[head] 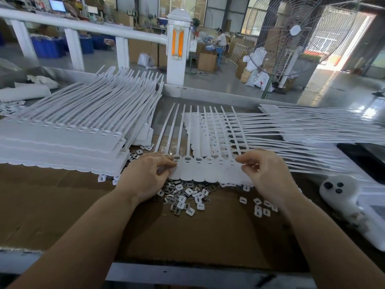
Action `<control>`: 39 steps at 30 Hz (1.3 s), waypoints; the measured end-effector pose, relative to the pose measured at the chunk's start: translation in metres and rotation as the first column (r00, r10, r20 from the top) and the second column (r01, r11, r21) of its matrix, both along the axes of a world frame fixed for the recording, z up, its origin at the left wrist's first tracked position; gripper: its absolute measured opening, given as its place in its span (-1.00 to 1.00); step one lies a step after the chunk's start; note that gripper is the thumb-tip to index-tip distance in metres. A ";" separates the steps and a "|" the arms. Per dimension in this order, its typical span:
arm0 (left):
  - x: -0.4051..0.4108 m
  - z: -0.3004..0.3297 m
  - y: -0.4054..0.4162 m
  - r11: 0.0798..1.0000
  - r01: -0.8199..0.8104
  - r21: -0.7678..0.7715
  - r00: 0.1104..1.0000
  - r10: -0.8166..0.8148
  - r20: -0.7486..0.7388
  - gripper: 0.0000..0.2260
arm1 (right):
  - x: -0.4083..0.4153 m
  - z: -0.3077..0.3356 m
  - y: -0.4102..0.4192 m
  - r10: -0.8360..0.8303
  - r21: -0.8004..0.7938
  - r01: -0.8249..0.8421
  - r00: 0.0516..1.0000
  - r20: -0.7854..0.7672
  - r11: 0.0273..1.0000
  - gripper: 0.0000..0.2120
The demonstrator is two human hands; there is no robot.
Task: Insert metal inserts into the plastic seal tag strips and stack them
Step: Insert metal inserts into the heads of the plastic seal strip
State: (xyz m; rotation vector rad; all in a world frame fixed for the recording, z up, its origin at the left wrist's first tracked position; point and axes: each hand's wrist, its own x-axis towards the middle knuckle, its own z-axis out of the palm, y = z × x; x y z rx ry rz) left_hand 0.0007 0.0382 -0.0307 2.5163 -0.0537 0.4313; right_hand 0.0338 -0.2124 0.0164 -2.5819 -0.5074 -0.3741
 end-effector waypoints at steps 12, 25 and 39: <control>0.000 -0.001 0.002 1.000 -0.003 0.009 1.000 0.004 -0.023 -0.78 | -0.023 0.002 -0.020 0.027 -0.279 -0.123 0.945 -0.326 0.952 -0.91; 0.001 -0.002 0.002 1.000 -0.001 -0.008 1.000 0.001 -0.012 -0.78 | -0.002 -0.002 0.042 0.064 -0.039 -0.062 0.997 0.045 0.997 -0.93; 0.001 -0.002 0.002 1.000 0.021 -0.011 0.999 -0.021 0.035 -0.79 | 0.022 -0.013 0.088 0.095 -0.379 -0.033 0.985 0.145 0.925 -0.81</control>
